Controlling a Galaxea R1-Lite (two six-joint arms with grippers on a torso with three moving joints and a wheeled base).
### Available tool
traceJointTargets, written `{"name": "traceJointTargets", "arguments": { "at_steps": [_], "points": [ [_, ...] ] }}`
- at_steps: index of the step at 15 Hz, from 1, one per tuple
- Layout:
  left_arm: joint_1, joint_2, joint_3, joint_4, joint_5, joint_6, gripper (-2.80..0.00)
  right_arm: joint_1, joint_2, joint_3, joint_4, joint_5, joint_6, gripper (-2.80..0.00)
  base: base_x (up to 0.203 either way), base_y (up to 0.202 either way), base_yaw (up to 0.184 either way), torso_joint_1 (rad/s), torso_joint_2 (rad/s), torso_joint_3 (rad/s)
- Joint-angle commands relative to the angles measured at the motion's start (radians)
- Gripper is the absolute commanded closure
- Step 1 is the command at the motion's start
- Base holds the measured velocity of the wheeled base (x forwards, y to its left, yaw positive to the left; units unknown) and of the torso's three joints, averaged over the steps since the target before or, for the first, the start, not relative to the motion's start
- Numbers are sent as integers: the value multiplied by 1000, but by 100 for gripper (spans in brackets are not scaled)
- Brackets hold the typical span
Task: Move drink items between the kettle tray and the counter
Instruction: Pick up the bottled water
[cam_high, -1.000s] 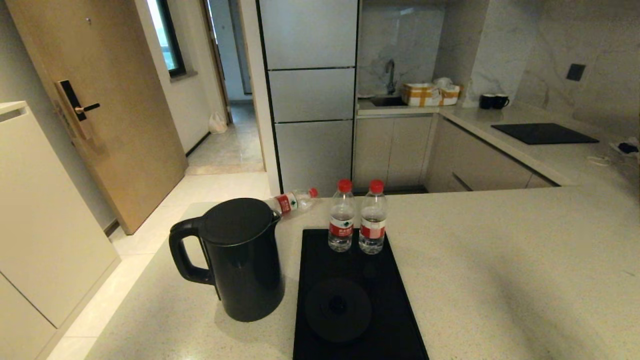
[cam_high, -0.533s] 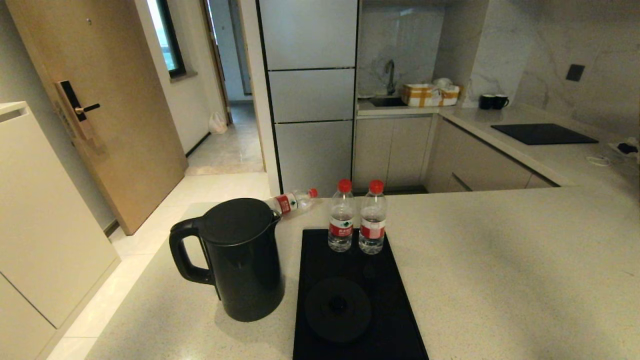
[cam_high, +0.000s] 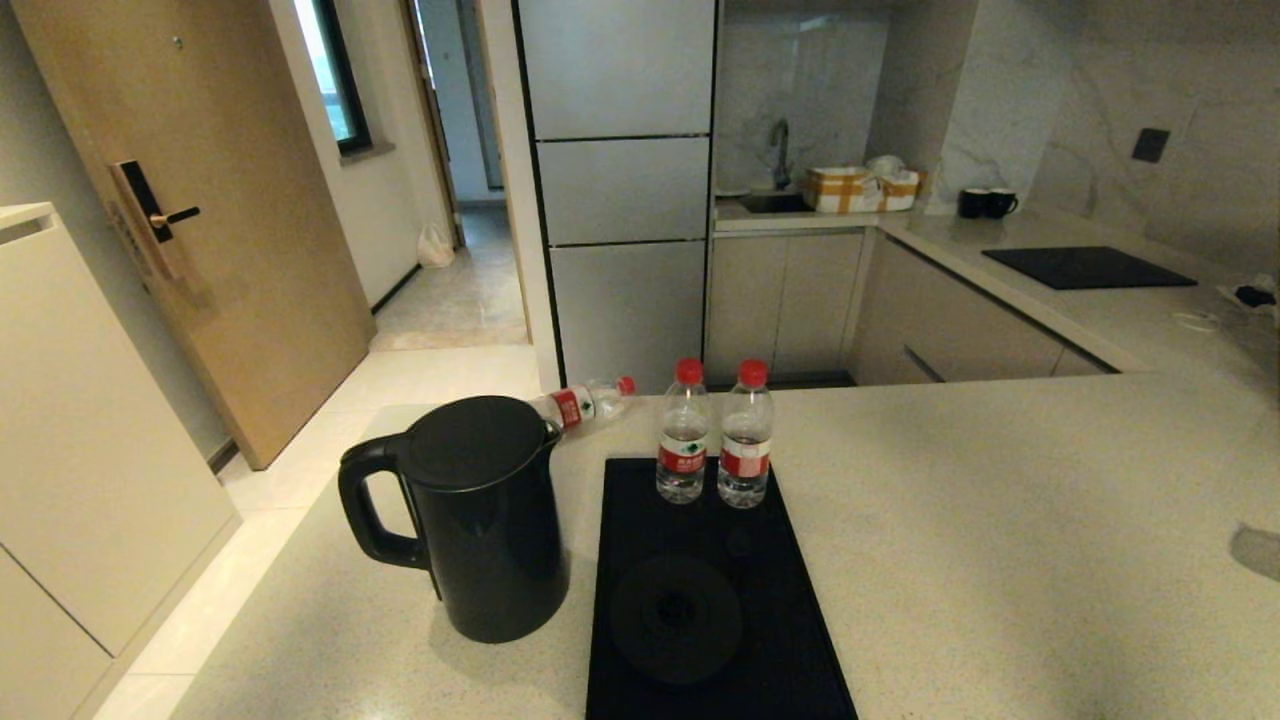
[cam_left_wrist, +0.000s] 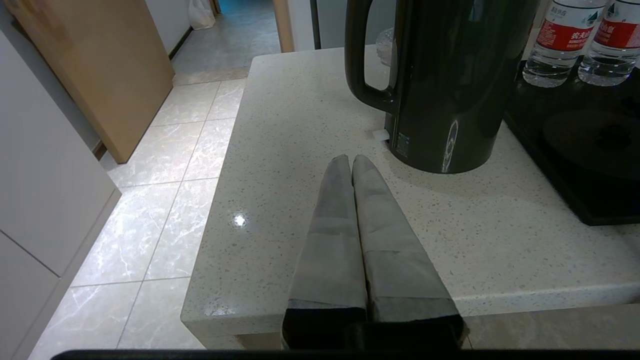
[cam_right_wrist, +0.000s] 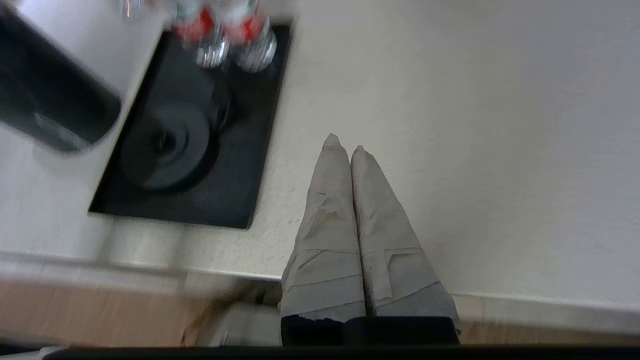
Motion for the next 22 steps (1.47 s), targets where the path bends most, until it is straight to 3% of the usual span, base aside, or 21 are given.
{"name": "traceJointTargets", "arguments": {
  "at_steps": [1,5,9,12,16,22],
  "points": [
    [0,0,-1,0,0,0,0,32,387,24,-170,20,-5,-280,0,0,0,0,0,0],
    [0,0,0,0,0,0,0,122,749,53,-653,31,-8,-280,0,0,0,0,0,0],
    [0,0,0,0,0,0,0,184,872,42,-847,19,-8,-280,0,0,0,0,0,0],
    [0,1,-1,0,0,0,0,301,1107,-44,-1058,-81,4,-280,0,0,0,0,0,0],
    [0,0,0,0,0,0,0,367,1245,-213,-1137,-198,19,-280,0,0,0,0,0,0],
    [0,1,-1,0,0,0,0,365,1291,-309,-1152,-221,21,-280,0,0,0,0,0,0]
  ]
}}
